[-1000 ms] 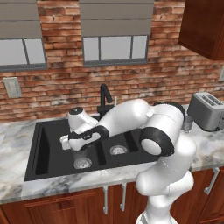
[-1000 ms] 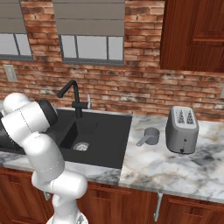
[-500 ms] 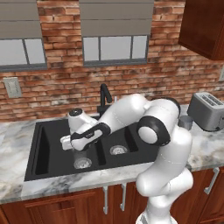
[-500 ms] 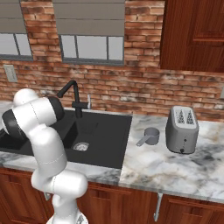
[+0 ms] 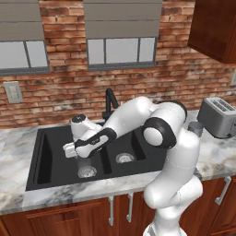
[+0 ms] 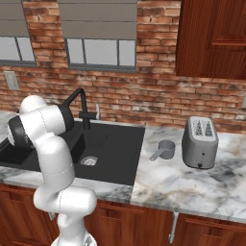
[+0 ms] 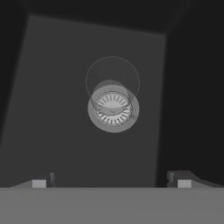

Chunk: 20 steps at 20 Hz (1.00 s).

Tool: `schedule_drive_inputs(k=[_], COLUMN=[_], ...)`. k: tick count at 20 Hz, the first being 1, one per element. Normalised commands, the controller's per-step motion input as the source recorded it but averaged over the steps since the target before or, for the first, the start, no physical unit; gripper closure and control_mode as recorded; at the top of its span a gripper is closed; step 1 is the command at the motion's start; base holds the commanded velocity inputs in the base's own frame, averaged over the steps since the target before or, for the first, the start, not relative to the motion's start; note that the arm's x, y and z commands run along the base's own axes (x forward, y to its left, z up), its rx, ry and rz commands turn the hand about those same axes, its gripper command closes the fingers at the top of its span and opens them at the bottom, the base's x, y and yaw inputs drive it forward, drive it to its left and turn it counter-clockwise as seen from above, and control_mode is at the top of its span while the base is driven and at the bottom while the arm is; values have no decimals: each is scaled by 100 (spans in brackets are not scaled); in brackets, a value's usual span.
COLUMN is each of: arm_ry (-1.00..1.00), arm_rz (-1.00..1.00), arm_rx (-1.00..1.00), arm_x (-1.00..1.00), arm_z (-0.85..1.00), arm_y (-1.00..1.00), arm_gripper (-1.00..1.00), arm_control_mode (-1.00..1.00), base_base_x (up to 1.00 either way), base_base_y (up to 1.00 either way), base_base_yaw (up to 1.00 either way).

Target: Move any existing items from the left basin to the right basin for drying. Then move the measuring cup from the counter to the left basin of the sink for washing.

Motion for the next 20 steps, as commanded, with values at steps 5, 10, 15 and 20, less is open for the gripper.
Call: schedule_drive_inputs(k=[5,10,15,20], arm_ry=[0,0,0,0], arm_rz=[0,0,0,0], arm_rx=[0,0,0,0], arm_x=[6,2,0,2], arm_z=[0,0,-2,-4], arm_y=[1,0,0,0], arm_gripper=[-100,-100,-100,-100], arm_control_mode=[-100,-100,-100,-100], base_base_x=[0,0,0,0], base_base_y=[0,0,0,0], base_base_yaw=[0,0,0,0])
